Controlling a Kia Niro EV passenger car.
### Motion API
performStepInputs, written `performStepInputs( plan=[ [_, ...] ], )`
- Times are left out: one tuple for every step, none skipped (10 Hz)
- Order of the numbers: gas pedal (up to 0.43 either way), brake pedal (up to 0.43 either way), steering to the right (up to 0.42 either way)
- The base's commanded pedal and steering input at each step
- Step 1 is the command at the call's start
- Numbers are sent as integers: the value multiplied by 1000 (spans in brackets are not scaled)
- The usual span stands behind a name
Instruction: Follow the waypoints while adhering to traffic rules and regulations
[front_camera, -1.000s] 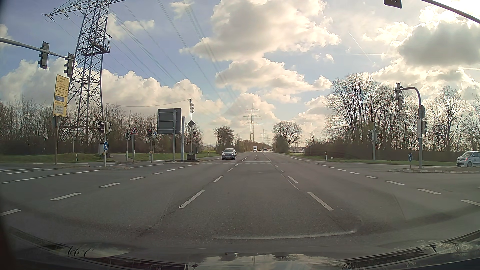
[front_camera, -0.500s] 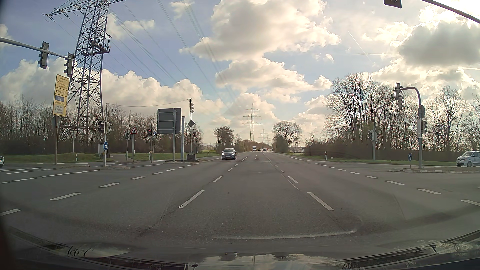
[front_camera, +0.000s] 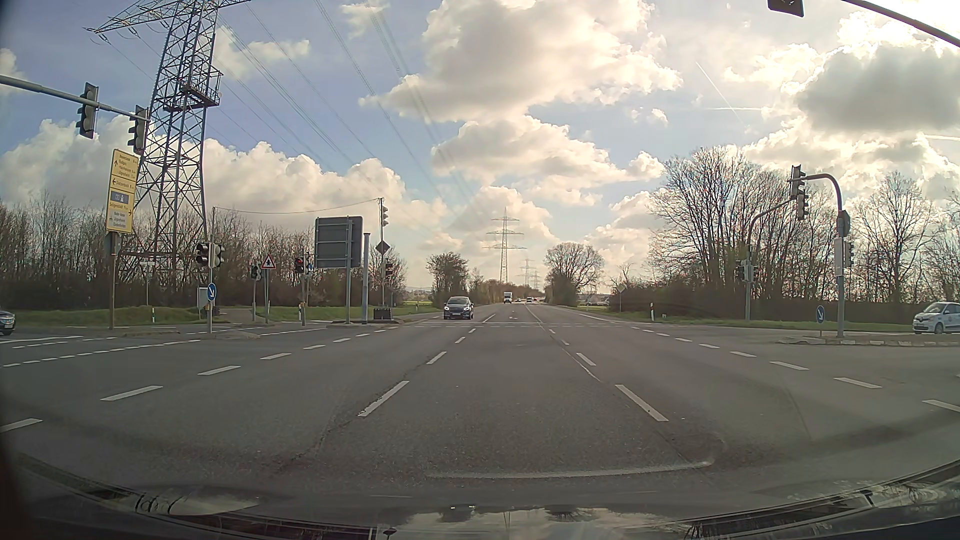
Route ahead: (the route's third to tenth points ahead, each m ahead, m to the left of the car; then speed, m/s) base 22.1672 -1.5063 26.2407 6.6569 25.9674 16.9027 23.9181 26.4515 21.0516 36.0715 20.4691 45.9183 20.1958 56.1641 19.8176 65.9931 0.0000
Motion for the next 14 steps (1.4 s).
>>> performStepInputs(
  plan=[
    [0,280,-1],
    [0,280,-1],
    [0,280,-1],
    [0,280,-1],
    [0,280,-1],
    [0,280,-1],
    [0,280,-1],
    [0,280,-1],
    [0,287,-1],
    [0,280,-1],
    [0,280,-1],
    [0,287,-1],
    [0,280,-1],
    [0,280,-1]
  ],
)
